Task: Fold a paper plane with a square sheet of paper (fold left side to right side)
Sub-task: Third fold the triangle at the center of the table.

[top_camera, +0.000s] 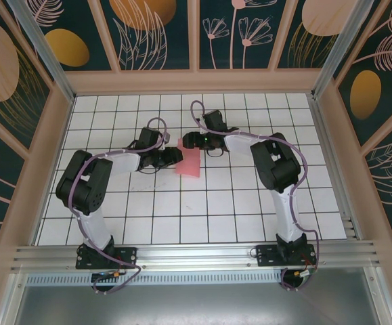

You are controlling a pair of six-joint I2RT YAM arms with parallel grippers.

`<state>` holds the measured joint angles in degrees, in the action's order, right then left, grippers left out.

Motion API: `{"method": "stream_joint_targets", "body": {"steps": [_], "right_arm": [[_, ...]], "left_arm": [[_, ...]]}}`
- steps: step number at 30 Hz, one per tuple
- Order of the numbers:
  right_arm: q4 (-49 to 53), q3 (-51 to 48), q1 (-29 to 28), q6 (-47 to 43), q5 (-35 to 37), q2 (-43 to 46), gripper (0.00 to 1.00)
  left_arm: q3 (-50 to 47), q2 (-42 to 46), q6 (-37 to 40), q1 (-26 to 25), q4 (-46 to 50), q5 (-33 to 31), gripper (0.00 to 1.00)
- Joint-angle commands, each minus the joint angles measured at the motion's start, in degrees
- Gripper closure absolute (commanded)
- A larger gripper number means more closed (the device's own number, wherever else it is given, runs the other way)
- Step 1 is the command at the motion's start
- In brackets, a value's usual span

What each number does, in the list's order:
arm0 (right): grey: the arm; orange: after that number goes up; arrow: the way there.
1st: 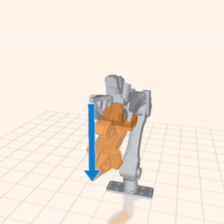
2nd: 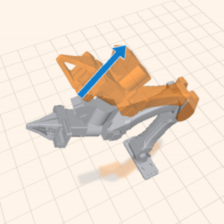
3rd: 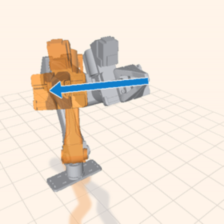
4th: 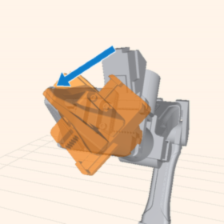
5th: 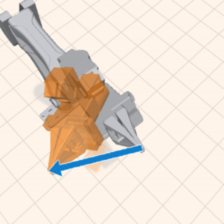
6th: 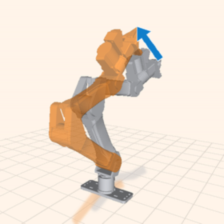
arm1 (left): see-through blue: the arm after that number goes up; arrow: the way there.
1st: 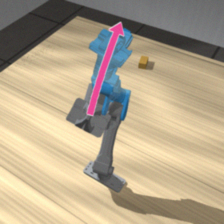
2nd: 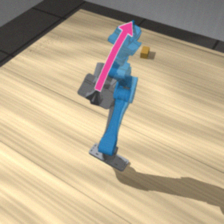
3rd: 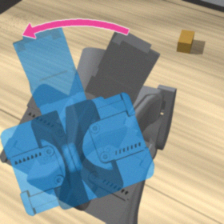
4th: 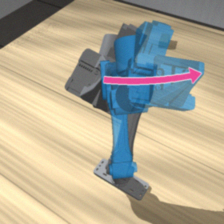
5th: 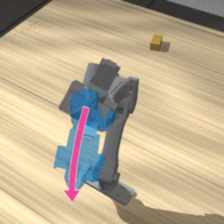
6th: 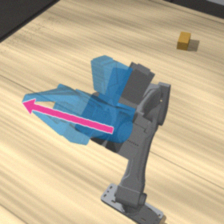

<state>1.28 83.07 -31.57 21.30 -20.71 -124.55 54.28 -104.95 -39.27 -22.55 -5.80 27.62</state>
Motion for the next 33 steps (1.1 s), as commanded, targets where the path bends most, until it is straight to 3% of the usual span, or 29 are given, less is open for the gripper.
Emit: {"method": "stream_joint_targets", "body": {"steps": [1, 7, 21, 28, 33], "right_arm": [[3.5, -2.3, -0.1, 0.5, -1.9, -0.3, 0.27], [3.1, -2.3, -0.1, 0.3, -1.9, -0.1, 0.27], [-0.5, -6.8, 2.3, -4.0, -0.3, 8.3, 0.20], [-10.1, -22.2, 1.8, -7.8, 3.4, 21.6, 0.18], [-19.0, -36.5, -4.8, -13.6, 8.5, 32.6, 0.12]], "left_arm": [[-0.9, 1.5, 0.2, -0.1, -0.3, -0.5, 0.64], [-1.2, 1.3, -0.3, -0.2, -0.8, -0.2, 0.78], [-3.7, 3.1, -1.5, -0.1, -1.9, 0.2, 0.92], [-5.2, 4.2, -5.1, -0.1, -5.0, 2.4, 0.94], [-6.0, 4.9, -7.6, -0.1, -7.0, 4.5, 0.95]]}}
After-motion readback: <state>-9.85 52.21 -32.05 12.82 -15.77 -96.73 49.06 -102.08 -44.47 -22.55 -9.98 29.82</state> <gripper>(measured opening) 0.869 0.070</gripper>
